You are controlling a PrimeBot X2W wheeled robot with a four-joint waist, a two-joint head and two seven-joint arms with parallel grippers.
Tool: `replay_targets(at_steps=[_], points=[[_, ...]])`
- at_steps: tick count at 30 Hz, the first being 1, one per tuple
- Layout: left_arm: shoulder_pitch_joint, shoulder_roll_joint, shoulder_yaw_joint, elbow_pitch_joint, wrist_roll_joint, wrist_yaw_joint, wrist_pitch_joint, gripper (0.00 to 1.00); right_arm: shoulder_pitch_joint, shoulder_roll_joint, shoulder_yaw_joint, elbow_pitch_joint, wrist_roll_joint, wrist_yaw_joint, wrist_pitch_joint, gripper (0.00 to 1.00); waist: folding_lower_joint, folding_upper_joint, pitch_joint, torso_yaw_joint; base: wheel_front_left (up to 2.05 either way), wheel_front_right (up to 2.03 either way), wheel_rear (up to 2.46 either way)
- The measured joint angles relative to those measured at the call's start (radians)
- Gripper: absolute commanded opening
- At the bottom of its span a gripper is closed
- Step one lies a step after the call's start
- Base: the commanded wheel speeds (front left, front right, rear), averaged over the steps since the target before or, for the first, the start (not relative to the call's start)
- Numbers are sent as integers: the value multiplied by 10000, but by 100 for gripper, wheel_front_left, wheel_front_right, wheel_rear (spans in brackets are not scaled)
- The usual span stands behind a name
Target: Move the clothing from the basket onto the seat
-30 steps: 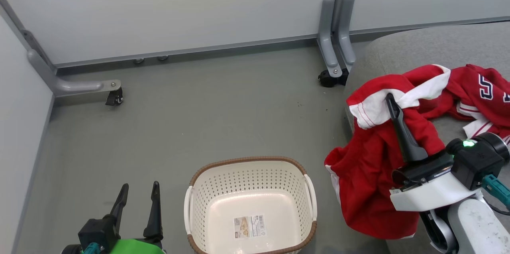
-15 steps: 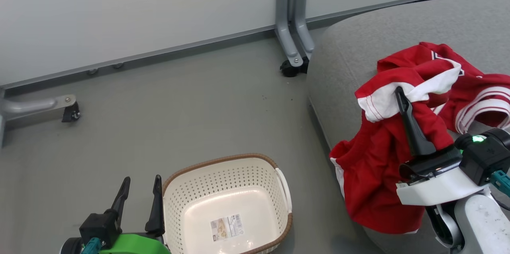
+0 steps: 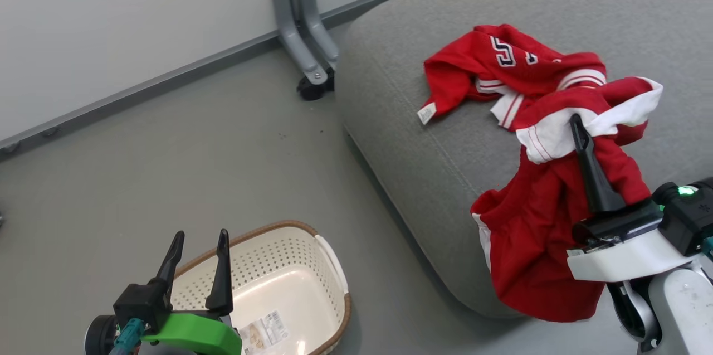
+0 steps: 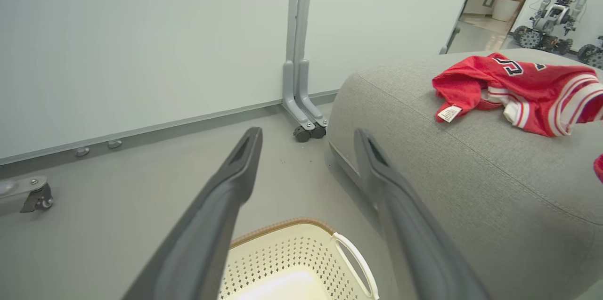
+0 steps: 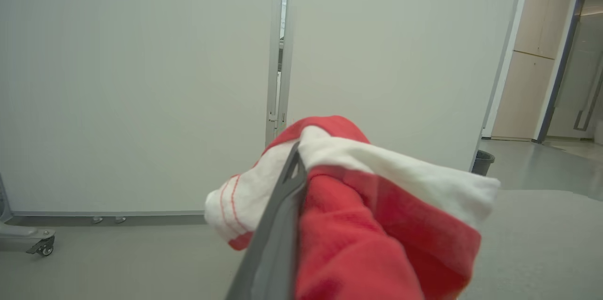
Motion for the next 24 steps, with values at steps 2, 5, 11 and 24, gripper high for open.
replay_targets(at_steps=[2,5,11,24], points=[[-66,0,-153,21,33,0,0,100,70,35,-215,-44,-2,2,0,0,0,0,63,-373,0,0,0],[-360,-10,-497,123,142,0,0,100,243,205,-688,-228,-59,0,0,0,0,0,190,-809,0,0,0],[-824,-13,-1016,370,211,0,0,100,682,523,-1220,-493,-173,0,0,0,0,0,555,-1281,0,0,0],[-753,92,-746,102,186,0,0,100,-67,228,-1089,-454,-242,0,0,0,0,0,866,-1461,0,0,0]])
